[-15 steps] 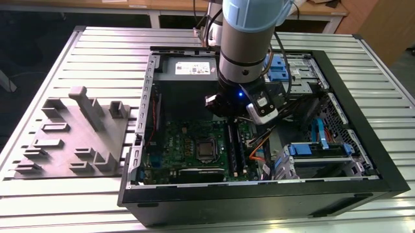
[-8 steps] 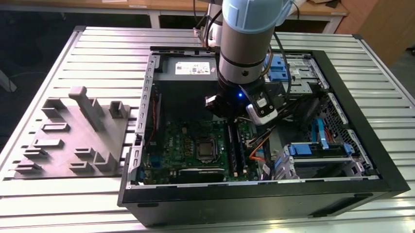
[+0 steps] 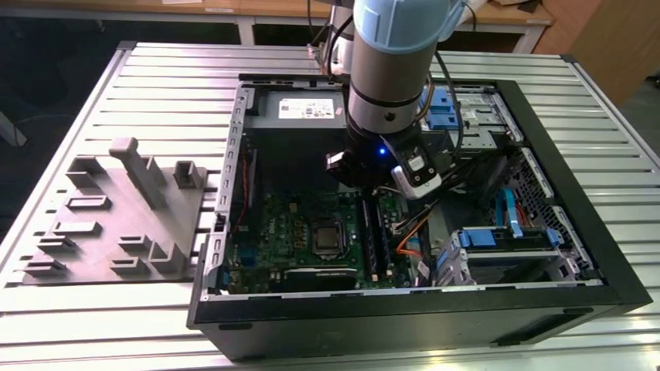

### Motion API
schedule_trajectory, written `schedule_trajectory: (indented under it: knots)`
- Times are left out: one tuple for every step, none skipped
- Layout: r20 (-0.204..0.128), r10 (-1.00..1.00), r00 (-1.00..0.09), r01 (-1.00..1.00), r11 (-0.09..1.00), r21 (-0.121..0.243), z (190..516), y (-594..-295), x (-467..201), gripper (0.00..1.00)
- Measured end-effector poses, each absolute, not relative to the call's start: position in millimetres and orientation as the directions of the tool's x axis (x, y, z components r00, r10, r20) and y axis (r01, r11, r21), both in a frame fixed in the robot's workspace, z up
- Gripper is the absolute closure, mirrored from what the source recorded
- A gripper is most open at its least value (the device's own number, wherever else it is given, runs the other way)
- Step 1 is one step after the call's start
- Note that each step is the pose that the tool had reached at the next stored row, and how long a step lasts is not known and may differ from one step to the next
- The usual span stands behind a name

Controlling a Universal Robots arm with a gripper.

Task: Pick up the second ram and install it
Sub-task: 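Press down the second ram until it locks into place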

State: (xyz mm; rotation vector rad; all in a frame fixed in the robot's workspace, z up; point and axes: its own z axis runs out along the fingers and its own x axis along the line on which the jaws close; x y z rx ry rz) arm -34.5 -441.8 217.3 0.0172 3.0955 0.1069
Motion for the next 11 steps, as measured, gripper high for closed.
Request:
schedule_trajectory:
  knots:
    - [-0.044,0.013,-0.999,0.010,0.998,0.069,217,-442,-34,0.90]
    - [-0.044,0.013,-0.999,0.010,0.998,0.069,217,-442,-34,0.90]
    - [-0.044,0.013,-0.999,0.010,0.998,0.069,217,-442,-34,0.90]
    - [-0.044,0.013,-0.999,0.010,0.998,0.069,217,-442,-34,0.90]
    - [-0.044,0.013,-0.999,0.010,0.998,0.069,217,-442,-34,0.90]
    - [-0.044,0.013,-0.999,0.010,0.998,0.069,217,-442,-34,0.90]
    - [-0.044,0.013,-0.999,0.010,0.998,0.070,218,-442,-34,0.90]
    - [-0.044,0.013,-0.999,0.010,0.997,0.070,220,-442,-34,0.90]
    - [-0.044,0.013,-0.999,0.010,0.998,0.069,223,-442,-34,0.90]
    - [-0.044,0.013,-0.999,0.010,0.998,0.068,226,-442,-34,0.90]
    - [-0.044,0.013,-0.999,0.010,0.998,0.068,228,-442,-34,0.90]
